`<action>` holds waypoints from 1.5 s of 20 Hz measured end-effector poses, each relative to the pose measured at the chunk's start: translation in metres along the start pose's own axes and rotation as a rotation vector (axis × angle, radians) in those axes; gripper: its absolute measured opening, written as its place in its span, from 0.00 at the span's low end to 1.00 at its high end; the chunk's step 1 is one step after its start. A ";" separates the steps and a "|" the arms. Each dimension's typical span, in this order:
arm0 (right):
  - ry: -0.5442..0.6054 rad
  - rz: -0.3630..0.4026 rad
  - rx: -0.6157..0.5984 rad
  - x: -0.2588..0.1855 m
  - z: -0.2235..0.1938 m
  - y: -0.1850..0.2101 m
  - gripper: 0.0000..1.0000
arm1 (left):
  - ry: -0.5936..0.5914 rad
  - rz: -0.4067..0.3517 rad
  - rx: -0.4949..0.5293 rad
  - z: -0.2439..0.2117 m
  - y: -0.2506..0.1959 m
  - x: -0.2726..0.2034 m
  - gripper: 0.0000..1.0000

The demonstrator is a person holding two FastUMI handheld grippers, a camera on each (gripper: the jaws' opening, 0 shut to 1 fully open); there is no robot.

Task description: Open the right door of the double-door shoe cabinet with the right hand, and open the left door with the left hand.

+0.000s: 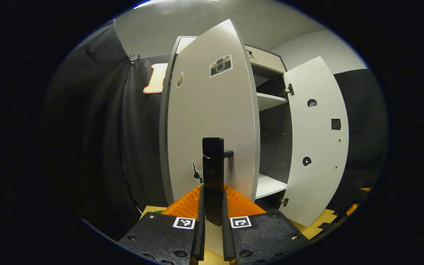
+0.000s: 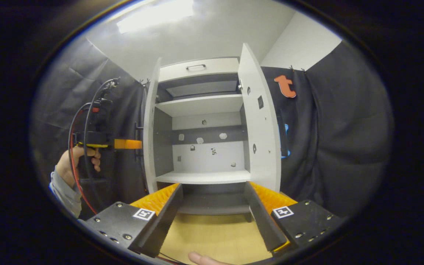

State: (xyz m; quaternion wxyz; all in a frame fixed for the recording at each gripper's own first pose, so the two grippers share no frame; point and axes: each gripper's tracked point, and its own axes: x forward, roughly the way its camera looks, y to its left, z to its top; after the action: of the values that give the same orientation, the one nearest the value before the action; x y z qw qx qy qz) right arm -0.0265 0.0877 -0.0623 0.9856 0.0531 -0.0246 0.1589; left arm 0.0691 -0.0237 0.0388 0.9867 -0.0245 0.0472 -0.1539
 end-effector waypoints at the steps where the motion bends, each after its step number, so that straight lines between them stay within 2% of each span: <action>1: 0.003 -0.001 0.005 0.002 -0.002 0.002 1.00 | 0.000 0.002 -0.001 0.001 0.001 -0.001 0.19; 12: 0.014 -0.030 0.031 0.010 -0.011 0.009 1.00 | 0.008 0.090 0.023 0.000 0.032 -0.010 0.15; 13: 0.016 -0.027 0.030 0.011 -0.012 0.011 1.00 | 0.011 0.102 0.031 0.000 0.034 -0.012 0.10; 22: 0.019 -0.041 -0.018 0.014 -0.019 0.024 1.00 | 0.000 0.185 0.040 0.000 0.063 -0.018 0.09; 23: 0.022 -0.050 -0.027 0.015 -0.021 0.025 1.00 | 0.000 0.187 0.032 -0.001 0.064 -0.020 0.09; 25: 0.027 -0.058 -0.039 0.018 -0.023 0.025 1.00 | 0.005 0.143 -0.018 -0.003 0.053 -0.021 0.05; 26: 0.028 -0.065 -0.045 0.018 -0.024 0.026 0.97 | 0.008 0.134 -0.026 -0.005 0.052 -0.021 0.03; 30: 0.020 -0.085 -0.081 0.017 -0.024 0.028 0.98 | 0.001 0.129 -0.036 -0.004 0.052 -0.022 0.04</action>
State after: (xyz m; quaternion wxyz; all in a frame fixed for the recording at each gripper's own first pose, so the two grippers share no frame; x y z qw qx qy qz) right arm -0.0182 0.1221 -0.0818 0.9929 0.0125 -0.0187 0.1165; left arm 0.0630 0.0325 0.0330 0.9939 -0.0390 0.0517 -0.0891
